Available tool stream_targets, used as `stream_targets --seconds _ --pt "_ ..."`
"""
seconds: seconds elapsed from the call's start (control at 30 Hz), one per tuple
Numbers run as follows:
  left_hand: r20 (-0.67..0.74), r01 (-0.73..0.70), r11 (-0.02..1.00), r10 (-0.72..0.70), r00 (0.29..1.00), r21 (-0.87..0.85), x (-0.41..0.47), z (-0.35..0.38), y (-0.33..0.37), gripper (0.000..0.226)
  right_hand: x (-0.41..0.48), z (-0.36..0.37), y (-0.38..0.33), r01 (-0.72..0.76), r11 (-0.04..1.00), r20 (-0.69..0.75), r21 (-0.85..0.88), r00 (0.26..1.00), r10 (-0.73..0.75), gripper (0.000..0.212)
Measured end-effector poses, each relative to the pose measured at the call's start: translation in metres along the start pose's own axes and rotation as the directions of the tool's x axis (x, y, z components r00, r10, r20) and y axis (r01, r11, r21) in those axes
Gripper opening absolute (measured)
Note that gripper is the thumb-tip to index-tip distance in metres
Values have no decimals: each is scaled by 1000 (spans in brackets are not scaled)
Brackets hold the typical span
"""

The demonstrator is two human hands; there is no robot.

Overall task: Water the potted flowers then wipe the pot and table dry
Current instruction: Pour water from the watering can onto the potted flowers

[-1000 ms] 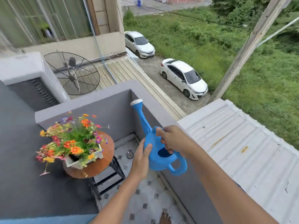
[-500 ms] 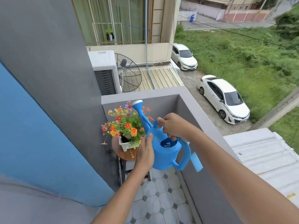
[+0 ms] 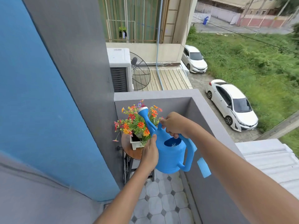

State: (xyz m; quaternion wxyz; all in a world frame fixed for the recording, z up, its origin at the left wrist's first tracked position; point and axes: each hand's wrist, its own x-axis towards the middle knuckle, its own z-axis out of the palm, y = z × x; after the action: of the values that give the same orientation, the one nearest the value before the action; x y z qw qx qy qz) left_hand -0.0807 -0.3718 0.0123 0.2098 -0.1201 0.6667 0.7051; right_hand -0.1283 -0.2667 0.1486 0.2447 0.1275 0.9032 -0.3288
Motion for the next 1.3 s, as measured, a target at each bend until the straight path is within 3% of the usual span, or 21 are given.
stream_targets --seconds 0.2,0.3,0.43,0.47,0.53,0.6,0.73,0.9,1.1,1.2,1.27,1.3 --pt "0 26 999 -26 1000 -48 5 1 4 51 8 -4 -6 7 998 -9 -58 1000 -7 36" --pt "12 18 999 -18 1000 -30 4 3 7 55 8 -6 -6 0 995 -12 -101 1000 -2 46" --pt "28 23 999 -23 999 -23 2 9 8 51 8 -10 -5 -47 999 -36 -25 998 47 15" --pt "42 23 1000 -22 999 -9 3 11 8 55 7 -11 -3 -34 999 -48 -38 998 32 17" --pt "57 25 999 -26 998 22 -1 17 11 56 8 -15 5 2 988 -52 -155 999 -11 39" --pt "75 24 999 -27 997 44 -3 24 13 51 9 -20 14 -38 980 -50 -194 998 29 51" --pt "138 25 997 -34 990 68 -5 40 13 64 4 -31 24 -46 978 -77 -202 997 31 35" --pt "153 42 998 -50 987 55 4 50 -1 71 2 -34 29 -88 968 -57 -235 995 77 48" --pt "126 32 999 -34 991 21 -7 49 0 71 -5 -29 32 -56 973 -38 -224 998 48 43" --pt "100 26 1000 -27 995 17 -5 44 -3 68 -4 -25 26 -77 994 -59 -83 996 72 22" --pt "76 18 1000 -20 997 25 -6 43 -2 65 -5 -24 26 -58 995 -60 -79 997 54 22" --pt "65 18 999 -20 998 29 -9 42 1 60 -5 -24 26 -36 993 -53 -115 998 30 33"
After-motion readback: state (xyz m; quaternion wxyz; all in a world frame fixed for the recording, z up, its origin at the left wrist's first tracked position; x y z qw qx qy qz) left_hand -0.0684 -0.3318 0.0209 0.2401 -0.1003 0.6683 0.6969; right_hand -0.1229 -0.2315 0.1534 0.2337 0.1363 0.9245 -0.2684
